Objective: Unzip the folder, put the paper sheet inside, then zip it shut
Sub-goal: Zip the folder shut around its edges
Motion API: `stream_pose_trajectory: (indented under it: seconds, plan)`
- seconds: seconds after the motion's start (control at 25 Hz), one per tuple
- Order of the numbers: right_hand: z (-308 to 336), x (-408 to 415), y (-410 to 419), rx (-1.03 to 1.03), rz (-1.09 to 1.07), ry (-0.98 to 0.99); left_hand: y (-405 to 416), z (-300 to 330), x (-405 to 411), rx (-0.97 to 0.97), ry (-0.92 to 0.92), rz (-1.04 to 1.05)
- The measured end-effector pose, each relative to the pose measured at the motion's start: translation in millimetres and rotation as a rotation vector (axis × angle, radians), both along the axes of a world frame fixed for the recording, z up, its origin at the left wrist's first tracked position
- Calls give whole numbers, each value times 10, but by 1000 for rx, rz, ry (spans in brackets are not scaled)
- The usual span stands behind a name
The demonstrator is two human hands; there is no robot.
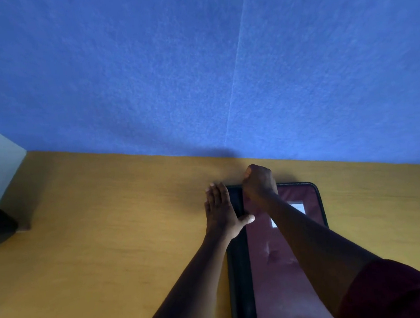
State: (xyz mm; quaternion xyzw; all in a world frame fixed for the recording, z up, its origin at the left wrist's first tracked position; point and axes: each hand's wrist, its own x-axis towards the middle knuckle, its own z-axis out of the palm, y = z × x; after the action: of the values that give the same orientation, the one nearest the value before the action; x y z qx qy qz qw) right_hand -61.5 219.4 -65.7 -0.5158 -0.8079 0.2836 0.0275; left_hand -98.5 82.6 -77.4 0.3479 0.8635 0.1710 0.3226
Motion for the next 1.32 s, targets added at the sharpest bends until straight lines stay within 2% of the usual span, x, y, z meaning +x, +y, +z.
stream_pose_trajectory:
  seconds: [0.16, 0.32, 0.64, 0.88, 1.04, 1.32]
  plan:
    - [22, 706, -55, 211, 7, 4, -22, 21, -1, 6, 23, -4]
    - [-42, 1427, -109, 225, -79, -59, -95, 25, 148, 13, 21, 40]
    - [-127, 2233, -535, 92, -248, -19, -459, 78, 681, -13, 62, 100]
    - [-116, 2538, -810, 45, -270, -50, -740, 218, 1158, -89, 213, 151]
    - [-106, 2686, -858, -40, -290, 0, -907, 237, 1363, -93, 184, 209]
    - [-17, 2828, -557, -172, -218, 54, -900, 211, 1216, -56, 65, 317]
